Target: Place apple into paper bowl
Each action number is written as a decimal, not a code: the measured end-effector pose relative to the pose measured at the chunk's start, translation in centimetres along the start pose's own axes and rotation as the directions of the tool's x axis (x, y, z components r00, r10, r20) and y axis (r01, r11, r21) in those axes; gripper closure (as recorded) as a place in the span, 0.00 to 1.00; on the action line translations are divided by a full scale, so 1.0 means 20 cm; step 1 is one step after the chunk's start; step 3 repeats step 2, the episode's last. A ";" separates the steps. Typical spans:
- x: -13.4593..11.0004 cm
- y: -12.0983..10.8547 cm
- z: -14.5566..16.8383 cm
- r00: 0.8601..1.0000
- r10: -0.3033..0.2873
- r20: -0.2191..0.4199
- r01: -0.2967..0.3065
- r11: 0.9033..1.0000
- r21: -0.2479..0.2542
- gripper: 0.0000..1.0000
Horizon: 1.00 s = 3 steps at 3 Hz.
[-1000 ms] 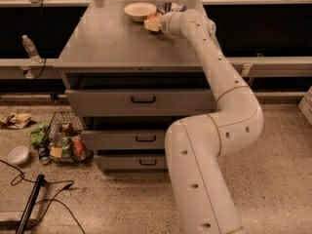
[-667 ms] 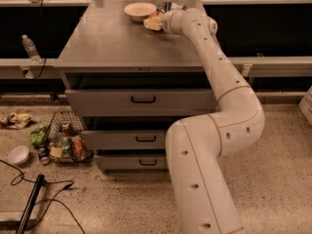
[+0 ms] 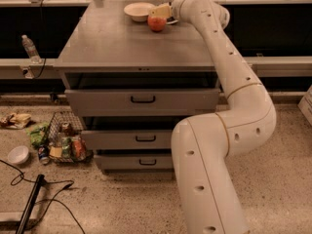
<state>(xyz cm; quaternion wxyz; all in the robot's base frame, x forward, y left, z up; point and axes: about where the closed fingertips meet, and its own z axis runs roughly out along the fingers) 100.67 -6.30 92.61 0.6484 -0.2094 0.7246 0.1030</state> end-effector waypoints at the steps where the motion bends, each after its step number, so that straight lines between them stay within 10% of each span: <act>1: -0.25 -0.30 -0.24 0.996 -0.065 0.053 0.058 0.991 0.121 0.00; 3: -0.28 -0.34 -0.28 0.995 -0.077 0.056 0.068 0.988 0.141 0.00</act>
Offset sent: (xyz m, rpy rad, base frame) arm -0.0140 -0.0645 0.0637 -0.0393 -0.0975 -0.1025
